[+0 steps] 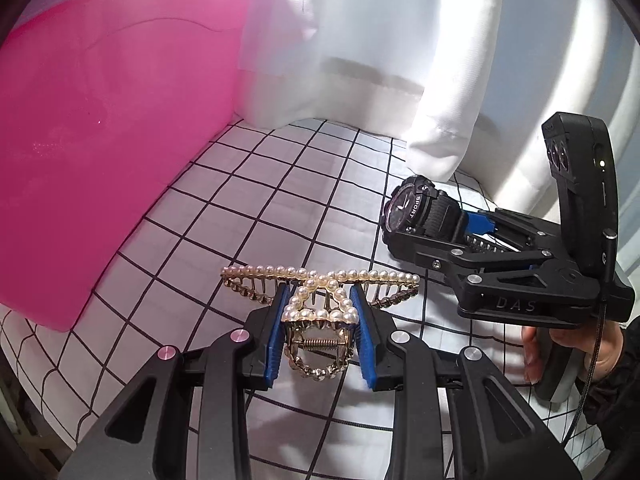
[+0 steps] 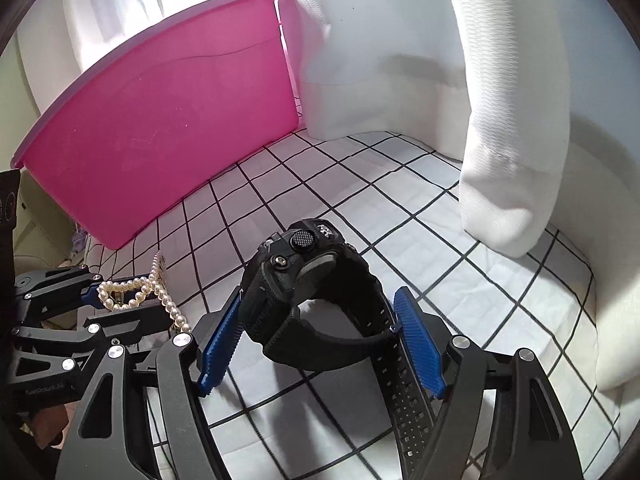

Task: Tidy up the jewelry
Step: 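Close the left gripper on the pearl hair claw while the right gripper grasps the black watch, then carry the hair claw with the left gripper while the right gripper carries the watch over the tub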

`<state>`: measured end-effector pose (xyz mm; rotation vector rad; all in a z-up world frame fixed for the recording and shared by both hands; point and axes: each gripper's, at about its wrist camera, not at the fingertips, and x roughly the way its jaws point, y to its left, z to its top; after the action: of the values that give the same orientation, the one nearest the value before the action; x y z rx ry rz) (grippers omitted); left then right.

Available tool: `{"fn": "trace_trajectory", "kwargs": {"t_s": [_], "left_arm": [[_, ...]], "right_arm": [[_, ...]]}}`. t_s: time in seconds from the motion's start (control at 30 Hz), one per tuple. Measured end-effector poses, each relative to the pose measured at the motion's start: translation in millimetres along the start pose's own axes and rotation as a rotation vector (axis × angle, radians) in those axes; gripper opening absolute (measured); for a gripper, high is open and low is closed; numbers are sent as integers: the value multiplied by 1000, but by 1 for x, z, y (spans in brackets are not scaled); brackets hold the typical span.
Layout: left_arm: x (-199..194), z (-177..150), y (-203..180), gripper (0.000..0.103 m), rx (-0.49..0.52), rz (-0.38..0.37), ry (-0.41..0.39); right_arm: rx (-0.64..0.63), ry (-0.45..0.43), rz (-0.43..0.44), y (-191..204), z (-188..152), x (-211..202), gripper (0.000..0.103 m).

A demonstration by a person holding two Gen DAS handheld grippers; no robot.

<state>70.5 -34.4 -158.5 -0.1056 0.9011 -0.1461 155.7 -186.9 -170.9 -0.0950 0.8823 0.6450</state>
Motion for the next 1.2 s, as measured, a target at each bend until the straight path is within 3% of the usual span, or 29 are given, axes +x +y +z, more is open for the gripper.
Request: {"fn": "trace_trajectory", "kwargs": {"t_s": [0.4,0.53,0.57,0.87,1.2], "left_arm": [[-25,-8,4,30,53,-50,-3],[-36,-7,5,30,71,-69,-18],[-39,-7,5,30,77,-71,-20],[-54,-5,11,30,96,-92,-13],[-86,4,13,30,120,-129,-53]], "right_arm": [[165,-38,-48,11,-28,-30,70],[199,-58,-83,18,-28,-43,25],[205,-54,-94,18,-27,-43,22],[216,-41,-144,26,-32,-42,21],[207,-82,-186,44,-21,-75,20]]}}
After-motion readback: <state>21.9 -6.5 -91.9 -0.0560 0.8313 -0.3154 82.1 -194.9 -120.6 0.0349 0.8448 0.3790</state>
